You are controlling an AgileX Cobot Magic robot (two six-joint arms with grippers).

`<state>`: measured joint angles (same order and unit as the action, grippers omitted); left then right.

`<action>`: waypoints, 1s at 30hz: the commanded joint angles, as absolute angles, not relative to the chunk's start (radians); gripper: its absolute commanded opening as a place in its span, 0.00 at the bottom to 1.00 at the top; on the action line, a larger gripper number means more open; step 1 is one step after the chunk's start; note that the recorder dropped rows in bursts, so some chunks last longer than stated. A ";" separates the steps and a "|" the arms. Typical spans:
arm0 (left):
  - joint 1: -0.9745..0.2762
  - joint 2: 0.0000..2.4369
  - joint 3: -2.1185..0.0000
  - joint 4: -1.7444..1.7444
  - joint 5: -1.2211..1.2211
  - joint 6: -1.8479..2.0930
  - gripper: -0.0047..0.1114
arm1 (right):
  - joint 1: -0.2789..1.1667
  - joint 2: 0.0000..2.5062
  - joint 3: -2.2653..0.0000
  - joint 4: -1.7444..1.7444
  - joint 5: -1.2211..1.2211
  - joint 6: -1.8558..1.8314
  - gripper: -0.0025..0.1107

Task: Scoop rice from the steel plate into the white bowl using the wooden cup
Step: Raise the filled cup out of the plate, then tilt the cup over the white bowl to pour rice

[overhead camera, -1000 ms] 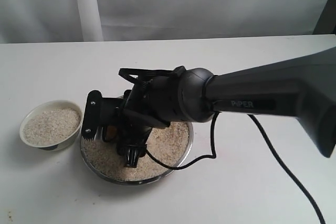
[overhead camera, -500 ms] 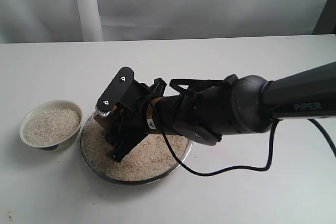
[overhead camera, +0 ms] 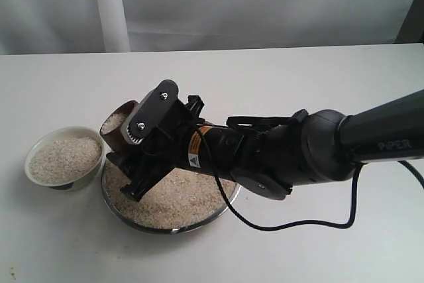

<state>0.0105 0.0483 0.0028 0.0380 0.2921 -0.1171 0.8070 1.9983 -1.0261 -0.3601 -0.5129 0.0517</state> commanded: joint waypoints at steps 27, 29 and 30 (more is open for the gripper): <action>0.012 0.050 0.000 0.033 0.285 -0.123 0.04 | 0.942 2.205 -1.835 -0.490 0.372 -0.366 0.02; 0.012 0.050 0.000 0.033 0.285 -0.123 0.04 | 0.952 2.239 -1.848 -0.493 0.374 -0.410 0.02; 0.012 0.050 0.000 0.033 0.285 -0.123 0.04 | 0.952 2.249 -1.852 -0.493 0.374 -0.433 0.02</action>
<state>0.0105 0.0483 0.0028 0.0380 0.2921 -0.1171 0.9412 2.2211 -1.8268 -0.4788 0.3680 -0.3671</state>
